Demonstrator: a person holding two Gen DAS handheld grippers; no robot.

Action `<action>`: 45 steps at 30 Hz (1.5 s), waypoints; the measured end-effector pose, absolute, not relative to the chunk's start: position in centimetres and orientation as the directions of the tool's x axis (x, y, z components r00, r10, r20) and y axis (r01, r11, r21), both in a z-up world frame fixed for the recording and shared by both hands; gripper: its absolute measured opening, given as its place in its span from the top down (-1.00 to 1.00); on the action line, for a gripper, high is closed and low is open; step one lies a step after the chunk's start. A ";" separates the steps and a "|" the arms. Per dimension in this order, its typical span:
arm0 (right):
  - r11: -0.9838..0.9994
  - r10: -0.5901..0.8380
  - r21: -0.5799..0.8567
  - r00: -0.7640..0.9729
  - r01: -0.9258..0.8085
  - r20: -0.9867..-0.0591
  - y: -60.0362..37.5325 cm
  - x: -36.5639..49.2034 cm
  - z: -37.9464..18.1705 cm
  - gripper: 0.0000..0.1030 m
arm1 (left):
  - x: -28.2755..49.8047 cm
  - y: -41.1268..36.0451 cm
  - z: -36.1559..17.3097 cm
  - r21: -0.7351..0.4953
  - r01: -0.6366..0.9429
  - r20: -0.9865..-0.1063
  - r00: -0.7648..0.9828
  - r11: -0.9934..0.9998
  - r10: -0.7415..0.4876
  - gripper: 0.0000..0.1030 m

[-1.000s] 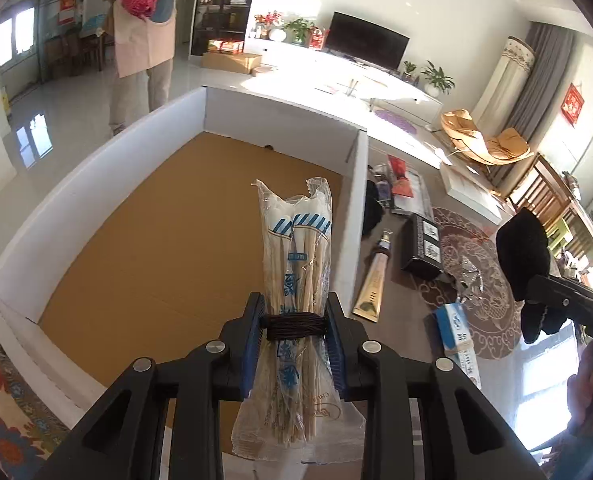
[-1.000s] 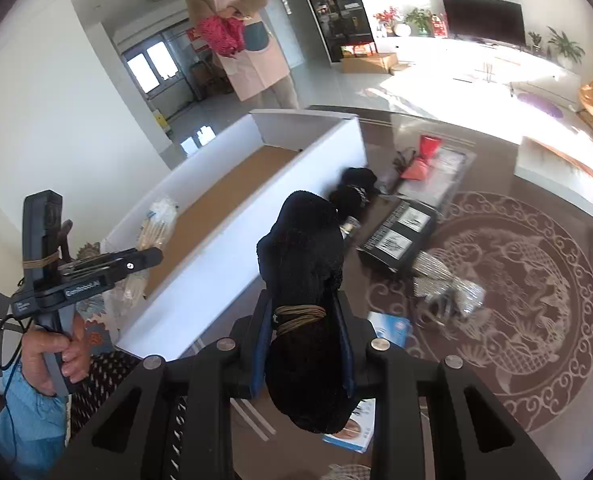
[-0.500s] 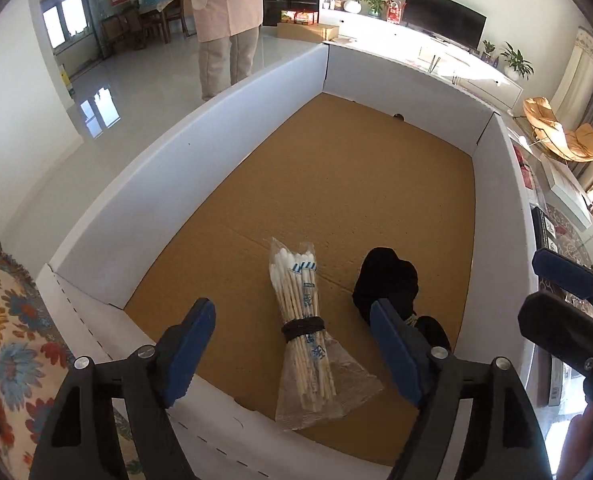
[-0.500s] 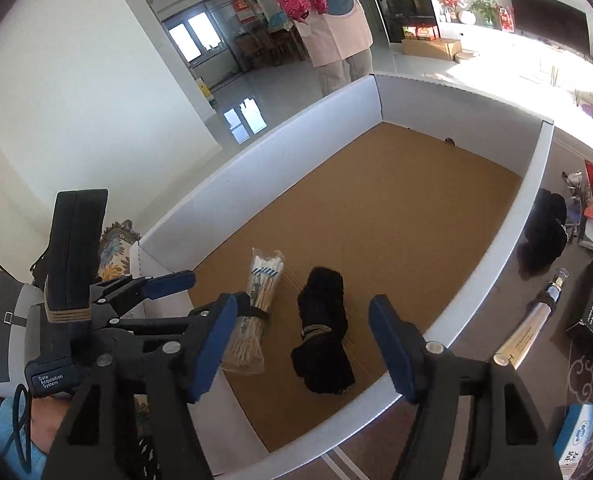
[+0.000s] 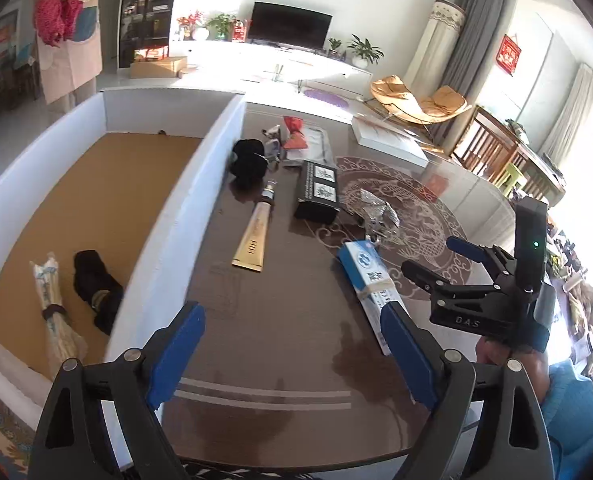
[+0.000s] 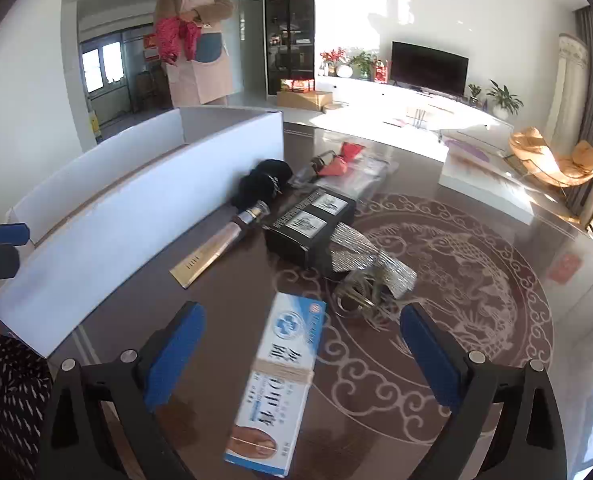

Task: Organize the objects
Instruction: 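Return both tools to the table and reach the right tool toward the nail-cream box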

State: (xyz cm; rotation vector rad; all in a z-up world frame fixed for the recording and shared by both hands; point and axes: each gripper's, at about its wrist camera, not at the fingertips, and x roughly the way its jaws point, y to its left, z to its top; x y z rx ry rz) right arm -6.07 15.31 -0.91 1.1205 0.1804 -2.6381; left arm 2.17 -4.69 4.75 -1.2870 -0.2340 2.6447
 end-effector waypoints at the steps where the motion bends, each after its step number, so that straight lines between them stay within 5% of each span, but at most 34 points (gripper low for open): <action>1: -0.967 -0.168 -0.004 -0.650 0.254 -0.742 17.1 -6.2 -2.0 -0.91 | 1.8 -3.2 3.7 -0.220 -0.122 -0.773 -0.583 -0.968 0.249 -0.74; 13: -0.996 -0.078 0.035 -0.592 0.084 -0.802 24.0 -5.3 -6.2 -0.91 | -2.2 1.0 -5.2 -0.088 -0.077 -0.871 -0.477 -0.993 0.114 -0.74; 25: -0.996 -0.038 -0.015 -0.577 0.088 -0.816 23.1 -5.4 -6.7 -1.00 | -2.4 1.0 -5.7 0.003 -0.047 -0.859 -0.512 -0.999 0.022 -0.75; 28: -0.996 -0.039 -0.015 -0.577 0.088 -0.816 23.1 -5.4 -6.7 -1.00 | -2.7 0.8 -6.0 0.008 -0.031 -0.867 -0.498 -0.999 0.009 -1.00; 45: -0.996 -0.039 -0.014 -0.577 0.087 -0.816 23.0 -5.5 -6.8 -1.00 | -2.7 0.7 -6.1 0.004 -0.023 -0.871 -0.492 -1.000 0.008 -1.00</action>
